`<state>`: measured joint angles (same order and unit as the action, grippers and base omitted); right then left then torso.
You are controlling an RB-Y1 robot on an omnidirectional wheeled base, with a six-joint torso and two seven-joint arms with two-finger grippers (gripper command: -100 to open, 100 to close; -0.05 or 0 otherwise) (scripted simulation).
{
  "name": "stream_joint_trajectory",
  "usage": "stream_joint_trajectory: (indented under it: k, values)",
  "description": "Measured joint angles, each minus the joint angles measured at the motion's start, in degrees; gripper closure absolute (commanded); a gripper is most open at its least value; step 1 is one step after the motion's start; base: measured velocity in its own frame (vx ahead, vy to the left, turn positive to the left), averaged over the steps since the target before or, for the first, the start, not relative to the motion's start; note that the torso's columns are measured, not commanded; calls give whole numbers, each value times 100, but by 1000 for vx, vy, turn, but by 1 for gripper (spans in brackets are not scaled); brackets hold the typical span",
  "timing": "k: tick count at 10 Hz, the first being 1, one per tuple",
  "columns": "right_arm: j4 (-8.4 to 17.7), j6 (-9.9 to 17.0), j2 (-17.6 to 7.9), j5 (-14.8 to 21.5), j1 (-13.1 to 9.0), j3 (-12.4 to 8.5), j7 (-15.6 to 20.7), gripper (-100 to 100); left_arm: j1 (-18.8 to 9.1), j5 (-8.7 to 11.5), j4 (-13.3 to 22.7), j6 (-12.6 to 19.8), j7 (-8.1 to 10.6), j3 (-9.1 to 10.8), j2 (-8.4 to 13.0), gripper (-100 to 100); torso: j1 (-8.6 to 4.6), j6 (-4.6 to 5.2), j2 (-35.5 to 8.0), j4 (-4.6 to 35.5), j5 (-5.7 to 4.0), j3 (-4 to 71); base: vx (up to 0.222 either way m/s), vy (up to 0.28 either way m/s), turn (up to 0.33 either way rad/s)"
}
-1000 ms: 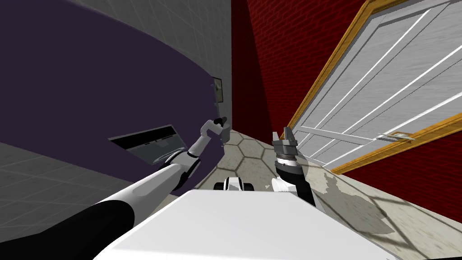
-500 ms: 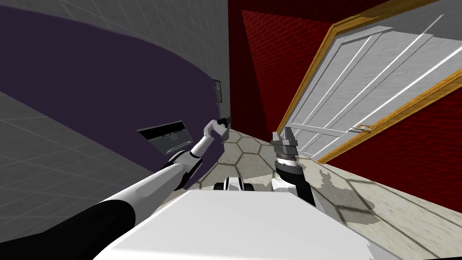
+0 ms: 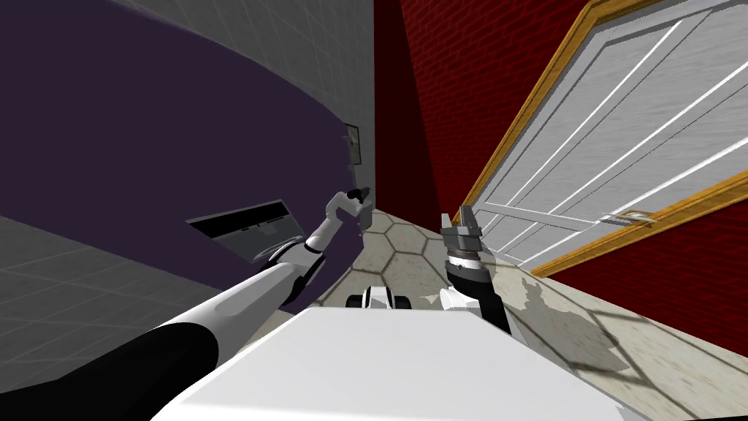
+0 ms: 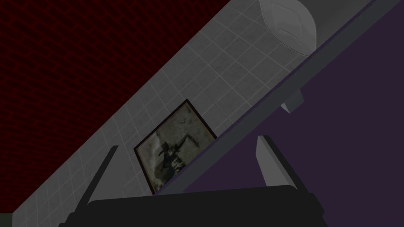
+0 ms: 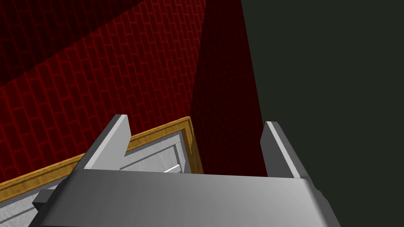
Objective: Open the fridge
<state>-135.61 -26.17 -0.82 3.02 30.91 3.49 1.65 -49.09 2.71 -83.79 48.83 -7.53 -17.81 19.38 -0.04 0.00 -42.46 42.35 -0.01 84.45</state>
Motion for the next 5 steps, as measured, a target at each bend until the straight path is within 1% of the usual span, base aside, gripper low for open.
stream_joint_trajectory:
  k: [5]
  values:
    - [0, 0, 0, 0, 0, 0, 0, 0, -8, -170, 262, 51, 63, 355, 257, -100, 8, 0, 18, -8, 3, 13, 203, -46, 71]
